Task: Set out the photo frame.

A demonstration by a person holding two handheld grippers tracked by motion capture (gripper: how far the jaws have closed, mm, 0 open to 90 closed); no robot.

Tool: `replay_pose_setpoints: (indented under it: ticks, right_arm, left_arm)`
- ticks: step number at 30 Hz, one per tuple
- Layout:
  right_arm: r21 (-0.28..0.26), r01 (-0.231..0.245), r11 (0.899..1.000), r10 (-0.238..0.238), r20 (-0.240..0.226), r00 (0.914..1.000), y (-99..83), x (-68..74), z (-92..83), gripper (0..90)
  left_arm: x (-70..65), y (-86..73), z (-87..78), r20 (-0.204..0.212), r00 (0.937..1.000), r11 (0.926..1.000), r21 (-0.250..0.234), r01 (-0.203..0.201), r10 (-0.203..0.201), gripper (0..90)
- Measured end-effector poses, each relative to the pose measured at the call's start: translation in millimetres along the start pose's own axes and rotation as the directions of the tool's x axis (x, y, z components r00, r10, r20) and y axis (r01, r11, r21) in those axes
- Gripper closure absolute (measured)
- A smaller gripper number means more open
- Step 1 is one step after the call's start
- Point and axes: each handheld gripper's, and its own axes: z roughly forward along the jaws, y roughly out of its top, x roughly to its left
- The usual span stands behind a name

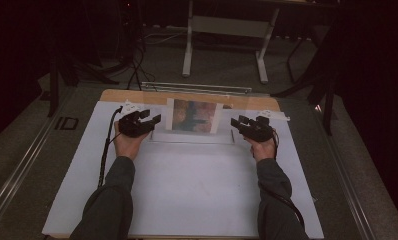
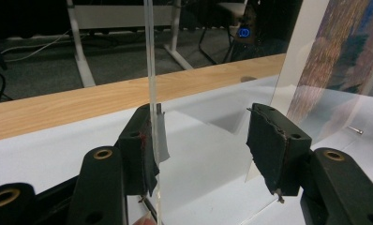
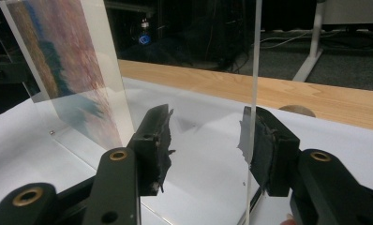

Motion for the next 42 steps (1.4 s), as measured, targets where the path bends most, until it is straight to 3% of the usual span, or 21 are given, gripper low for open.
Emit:
replay_pose_setpoints:
  ticks: [17,42]
  right_arm:
    - [-0.004,0.020,1.000,-0.020,-0.006,0.9998,-2.4,5.4,-12.4,53.2]
    - [-0.030,0.054,0.998,-0.055,-0.028,0.9981,-16.9,25.2,-39.5,54.6]
  left_arm:
    - [-7.9,-5.1,-12.3,0.019,0.9998,1.0000,-0.004,-0.004,0.004,47.1]
    - [-23.8,-18.8,-40.0,0.035,0.9993,1.0000,0.004,-0.009,0.009,47.3]
